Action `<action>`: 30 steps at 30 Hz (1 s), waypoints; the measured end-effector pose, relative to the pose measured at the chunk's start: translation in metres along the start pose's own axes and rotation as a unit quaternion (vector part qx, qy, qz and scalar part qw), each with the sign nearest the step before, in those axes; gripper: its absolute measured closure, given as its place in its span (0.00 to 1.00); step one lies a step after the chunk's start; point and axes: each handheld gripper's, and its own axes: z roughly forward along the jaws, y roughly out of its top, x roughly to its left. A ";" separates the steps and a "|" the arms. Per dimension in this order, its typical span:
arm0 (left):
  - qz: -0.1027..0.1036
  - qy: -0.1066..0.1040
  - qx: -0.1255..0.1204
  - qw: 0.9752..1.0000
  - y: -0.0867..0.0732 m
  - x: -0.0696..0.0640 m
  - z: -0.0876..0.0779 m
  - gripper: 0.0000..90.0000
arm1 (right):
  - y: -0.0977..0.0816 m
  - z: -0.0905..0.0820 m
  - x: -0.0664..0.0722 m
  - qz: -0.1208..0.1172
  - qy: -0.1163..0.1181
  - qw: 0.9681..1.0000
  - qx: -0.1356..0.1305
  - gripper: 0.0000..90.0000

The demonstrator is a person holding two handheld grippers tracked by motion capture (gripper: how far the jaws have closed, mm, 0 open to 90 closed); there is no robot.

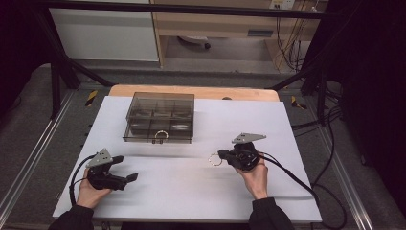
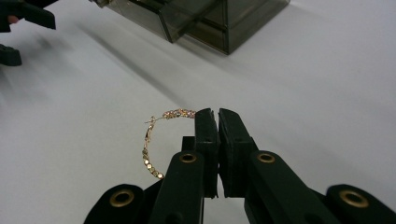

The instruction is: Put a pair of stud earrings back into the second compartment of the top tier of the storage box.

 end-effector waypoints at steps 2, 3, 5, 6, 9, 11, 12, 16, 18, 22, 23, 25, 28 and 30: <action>0.000 0.000 0.000 1.000 0.000 0.000 0.000 0.04 | 0.005 0.001 0.003 -0.001 0.002 1.000 -0.005 0.97; 0.000 0.000 0.000 1.000 0.000 0.000 0.000 0.04 | 0.008 0.001 0.005 -0.001 0.005 1.000 -0.007 0.97; 0.000 0.000 0.000 1.000 0.000 0.000 0.000 0.04 | 0.013 0.002 0.009 -0.005 0.007 1.000 -0.010 0.97; 0.000 0.000 0.000 1.000 0.000 0.000 0.000 0.04 | 0.016 0.003 0.011 -0.005 0.009 1.000 -0.011 0.97; 0.000 0.000 0.000 1.000 0.000 0.000 0.000 0.04 | 0.025 0.004 0.017 -0.011 0.014 1.000 -0.017 0.97; -0.001 0.000 -0.001 1.000 0.000 0.000 0.000 0.04 | 0.030 0.006 0.021 -0.014 0.018 1.000 -0.020 0.97; -0.001 0.000 -0.001 1.000 0.000 0.000 0.000 0.04 | 0.034 0.007 0.024 -0.016 0.019 0.999 -0.021 0.97; 0.000 0.000 -0.001 1.000 0.000 0.000 0.000 0.04 | 0.045 0.012 0.031 -0.022 0.022 0.999 -0.029 0.97; 0.000 0.000 0.000 1.000 0.000 0.000 0.000 0.04 | 0.050 0.014 0.034 -0.021 0.025 0.999 -0.031 0.97; 0.000 0.000 0.000 1.000 0.000 0.000 0.000 0.04 | 0.061 0.020 0.041 -0.023 0.027 0.999 -0.034 0.97; 0.000 0.000 -0.001 1.000 0.000 0.000 0.000 0.04 | 0.064 0.022 0.042 -0.025 0.028 0.999 -0.034 0.97; 0.000 0.000 0.000 1.000 0.000 0.000 0.000 0.04 | 0.068 0.026 0.045 -0.025 0.028 0.999 -0.037 0.97; 0.000 0.000 0.000 1.000 0.000 0.000 0.000 0.04 | 0.075 0.032 0.048 -0.026 0.027 0.999 -0.039 0.97; 0.000 -0.001 -0.001 1.000 0.000 0.000 0.000 0.04 | 0.079 0.036 0.050 -0.026 0.029 0.998 -0.039 0.97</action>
